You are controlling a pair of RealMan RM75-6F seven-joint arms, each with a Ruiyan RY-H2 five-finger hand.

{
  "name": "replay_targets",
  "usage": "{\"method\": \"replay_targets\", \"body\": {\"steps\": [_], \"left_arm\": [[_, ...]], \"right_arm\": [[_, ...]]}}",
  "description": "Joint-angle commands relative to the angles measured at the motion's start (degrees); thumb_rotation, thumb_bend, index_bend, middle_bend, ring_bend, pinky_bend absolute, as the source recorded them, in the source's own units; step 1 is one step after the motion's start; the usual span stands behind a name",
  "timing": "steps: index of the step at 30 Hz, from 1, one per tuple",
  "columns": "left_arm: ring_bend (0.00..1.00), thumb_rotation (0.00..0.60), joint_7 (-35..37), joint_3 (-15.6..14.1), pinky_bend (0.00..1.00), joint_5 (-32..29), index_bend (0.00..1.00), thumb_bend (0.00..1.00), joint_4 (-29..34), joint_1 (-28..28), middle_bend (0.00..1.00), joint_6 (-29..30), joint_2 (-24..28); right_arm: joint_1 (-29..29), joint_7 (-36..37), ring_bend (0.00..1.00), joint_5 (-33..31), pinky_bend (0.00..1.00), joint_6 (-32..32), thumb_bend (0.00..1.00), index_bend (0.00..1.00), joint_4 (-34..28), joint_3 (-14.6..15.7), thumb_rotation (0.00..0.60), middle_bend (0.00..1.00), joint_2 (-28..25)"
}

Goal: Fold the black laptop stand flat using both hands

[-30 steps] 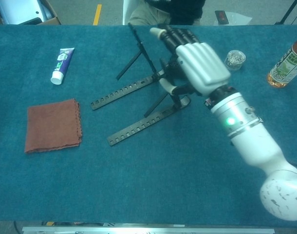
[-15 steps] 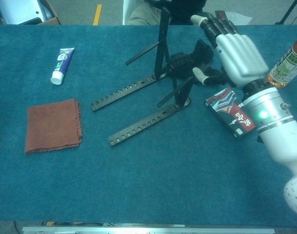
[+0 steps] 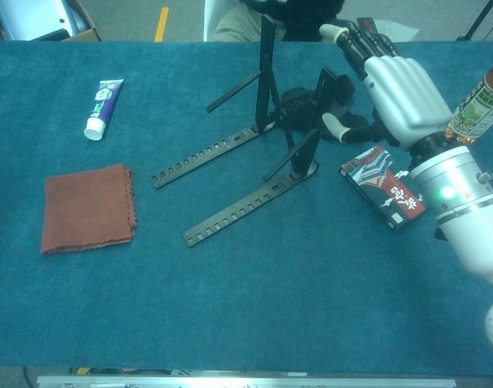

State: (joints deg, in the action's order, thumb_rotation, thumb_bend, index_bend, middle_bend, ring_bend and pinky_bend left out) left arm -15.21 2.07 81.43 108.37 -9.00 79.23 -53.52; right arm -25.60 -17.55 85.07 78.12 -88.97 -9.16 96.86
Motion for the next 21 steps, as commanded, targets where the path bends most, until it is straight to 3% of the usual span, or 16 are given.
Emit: {"method": "replay_targets", "body": {"steps": [1,14,21], "left_arm": [[0.00,0.600,0.07,-0.01,0.00,-0.08,0.00,0.28,0.02,0.04,0.00,0.02,0.06],[0.00,0.600,-0.13,0.24,0.00,-0.63,0.00,0.28,0.46,0.63,0.00,1.23,0.84],[0.00,0.600,-0.62,0.19,0.00,-0.74,0.00,0.28,0.79,0.64,0.00,1.22,0.71]], "right_arm": [[-0.26,0.21,0.00,0.61,0.01,-0.64,0.31,0.00,-1.83,0.39,0.600,0.00,-0.98],[-2.02,3.27,0.00,6.39,0.01,-3.16,0.31,0.00,-13.25,2.62,0.600,0.00,-6.22],[-4.90,8.62,0.00,5.86,0.01,-9.20,0.31,0.00,-15.98,3.05,0.600,0.00,-8.59]]}}
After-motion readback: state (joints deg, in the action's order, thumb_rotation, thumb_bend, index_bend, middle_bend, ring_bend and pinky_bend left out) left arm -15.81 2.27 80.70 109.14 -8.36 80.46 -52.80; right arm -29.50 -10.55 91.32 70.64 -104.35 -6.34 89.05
